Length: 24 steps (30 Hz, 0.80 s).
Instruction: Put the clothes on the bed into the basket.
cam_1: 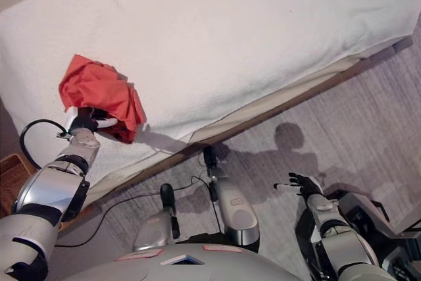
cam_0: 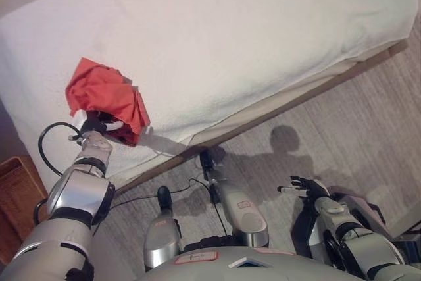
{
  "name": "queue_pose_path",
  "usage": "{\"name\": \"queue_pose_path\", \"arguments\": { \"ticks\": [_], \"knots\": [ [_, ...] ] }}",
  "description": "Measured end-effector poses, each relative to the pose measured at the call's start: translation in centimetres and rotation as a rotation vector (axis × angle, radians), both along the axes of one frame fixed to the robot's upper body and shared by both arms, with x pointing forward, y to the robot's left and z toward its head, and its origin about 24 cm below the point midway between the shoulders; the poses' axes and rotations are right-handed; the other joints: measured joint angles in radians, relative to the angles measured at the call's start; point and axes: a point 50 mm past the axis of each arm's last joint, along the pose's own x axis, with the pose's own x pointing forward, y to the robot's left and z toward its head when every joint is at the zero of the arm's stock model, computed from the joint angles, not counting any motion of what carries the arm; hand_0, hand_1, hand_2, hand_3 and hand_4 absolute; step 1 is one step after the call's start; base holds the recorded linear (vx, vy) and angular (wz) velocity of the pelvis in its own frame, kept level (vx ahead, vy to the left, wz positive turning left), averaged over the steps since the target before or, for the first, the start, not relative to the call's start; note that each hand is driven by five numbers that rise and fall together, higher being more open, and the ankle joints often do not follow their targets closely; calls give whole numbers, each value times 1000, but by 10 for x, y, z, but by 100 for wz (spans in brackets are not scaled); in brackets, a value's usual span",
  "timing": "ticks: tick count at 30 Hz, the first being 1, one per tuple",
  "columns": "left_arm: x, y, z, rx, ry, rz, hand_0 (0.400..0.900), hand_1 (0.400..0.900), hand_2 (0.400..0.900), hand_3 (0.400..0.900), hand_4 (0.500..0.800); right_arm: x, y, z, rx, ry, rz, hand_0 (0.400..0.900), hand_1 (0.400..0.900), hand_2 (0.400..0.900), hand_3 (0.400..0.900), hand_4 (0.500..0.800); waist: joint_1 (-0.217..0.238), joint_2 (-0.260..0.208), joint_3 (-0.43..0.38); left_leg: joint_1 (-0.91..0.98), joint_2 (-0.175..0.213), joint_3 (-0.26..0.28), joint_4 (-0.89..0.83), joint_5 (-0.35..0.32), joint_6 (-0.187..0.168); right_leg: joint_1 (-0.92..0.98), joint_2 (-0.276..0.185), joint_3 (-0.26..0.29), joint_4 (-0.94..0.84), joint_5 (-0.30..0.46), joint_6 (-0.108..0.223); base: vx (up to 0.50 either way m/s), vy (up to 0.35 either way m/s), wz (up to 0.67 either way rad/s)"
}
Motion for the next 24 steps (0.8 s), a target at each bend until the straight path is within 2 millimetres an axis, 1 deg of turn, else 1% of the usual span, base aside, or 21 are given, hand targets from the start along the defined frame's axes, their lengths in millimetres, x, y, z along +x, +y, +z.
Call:
{"name": "queue_pose_path", "arguments": {
  "ticks": [3, 7, 11, 16, 19, 20, 22, 24],
  "knots": [
    [-2, 9, 6, 17, -12, 42, 400, 400, 400, 400, 500, 6, 2, 2, 0, -15, 17, 900, 900, 900, 900, 800, -3, -8, 8, -2, 4, 16, 0, -1, -1, -11, 11, 14, 4, 2, 1, 1, -18, -18],
    [-4, 12, 5, 24, -2, 62, 400, 400, 400, 400, 500, 11, 4, 5, 15, -56, 13, 900, 900, 900, 900, 800, -11, -11, 9, 8, 5, 27, 0, -4, -5, -8, 15, 25, 5, 2, 1, 19, -3, -10],
    [-5, 12, 5, 20, -3, 66, 400, 400, 400, 400, 500, 12, 5, 5, 17, -59, 15, 900, 900, 900, 900, 800, -16, -12, 8, 31, 5, 35, -1, -8, -7, 11, 17, 26, 8, 2, 1, 31, 5, 2],
    [0, 1, 2, 2, -20, 31, 400, 400, 400, 400, 500, 11, 5, 4, 18, -54, 13, 900, 900, 900, 900, 800, -19, -13, 7, 76, 10, 38, -1, -11, -8, 56, 21, 22, 6, 1, 1, 76, -18, 12],
    [3, -8, -2, -14, -28, 5, 400, 400, 400, 400, 500, 8, 6, 2, 18, -42, 10, 900, 900, 900, 900, 800, -17, -10, -8, 89, 17, 24, -1, -12, -8, 79, 21, 13, 1, 1, 1, 107, -20, 24],
    [3, -12, -5, -23, -30, -10, 400, 400, 400, 400, 500, 6, 5, 1, 17, -36, 9, 900, 900, 900, 900, 800, -19, -8, -13, 99, 19, 19, -1, -12, -8, 89, 21, 1, 0, 1, 1, 77, -3, 18],
    [2, -20, -13, -43, -17, -34, 400, 400, 400, 400, 500, -1, 5, -2, 15, -15, 3, 900, 900, 900, 900, 800, -16, 1, -49, 100, 23, 11, -1, -12, -9, 95, 21, -7, 0, -4, -6, 98, 9, 26],
    [-4, -28, -25, -68, -1, -64, 400, 400, 400, 400, 500, -8, 1, -4, 9, 9, -21, 900, 900, 900, 900, 800, -18, 18, -72, 121, 28, -3, -1, -12, -9, 125, 20, -22, -6, -9, -15, 100, 7, 28]
  ]
}}
